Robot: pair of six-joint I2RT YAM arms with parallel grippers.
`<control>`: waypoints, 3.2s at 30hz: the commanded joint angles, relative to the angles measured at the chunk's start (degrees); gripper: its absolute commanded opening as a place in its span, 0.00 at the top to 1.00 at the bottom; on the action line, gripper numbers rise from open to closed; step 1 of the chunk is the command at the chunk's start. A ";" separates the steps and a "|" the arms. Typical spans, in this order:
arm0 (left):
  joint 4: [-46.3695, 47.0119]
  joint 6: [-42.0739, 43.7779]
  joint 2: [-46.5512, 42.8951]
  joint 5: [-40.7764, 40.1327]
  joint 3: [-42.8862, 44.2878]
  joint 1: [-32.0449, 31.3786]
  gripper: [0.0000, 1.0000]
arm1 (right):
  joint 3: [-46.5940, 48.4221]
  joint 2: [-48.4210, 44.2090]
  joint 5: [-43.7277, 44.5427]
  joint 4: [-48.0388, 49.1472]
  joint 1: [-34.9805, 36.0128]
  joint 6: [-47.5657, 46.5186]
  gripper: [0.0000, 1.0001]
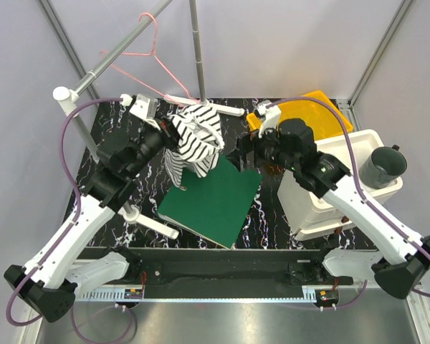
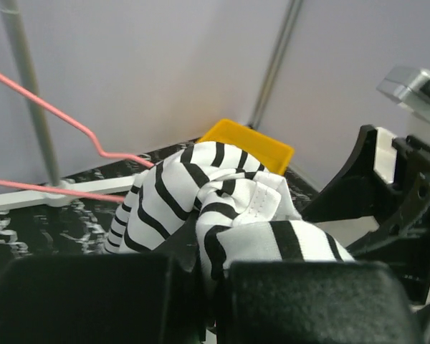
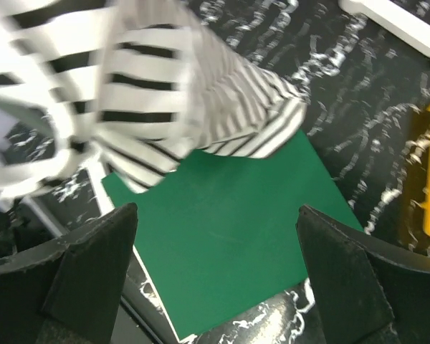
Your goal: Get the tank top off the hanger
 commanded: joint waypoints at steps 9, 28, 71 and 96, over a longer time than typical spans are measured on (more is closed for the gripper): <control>21.37 -34.03 5.07 8.59 -1.72 -0.24 1.00 | -26.95 -13.75 -9.67 38.53 1.83 0.43 0.00; 28.49 -49.95 9.38 12.81 -3.39 -0.33 1.00 | -25.56 3.47 1.23 62.10 7.01 3.60 0.00; 8.45 -17.61 8.68 20.63 4.52 9.69 0.10 | 22.68 19.91 27.25 14.40 -16.80 -18.63 1.00; 12.41 -19.81 8.33 27.31 3.99 9.69 0.11 | 30.95 39.60 41.23 12.11 -24.36 -21.80 0.93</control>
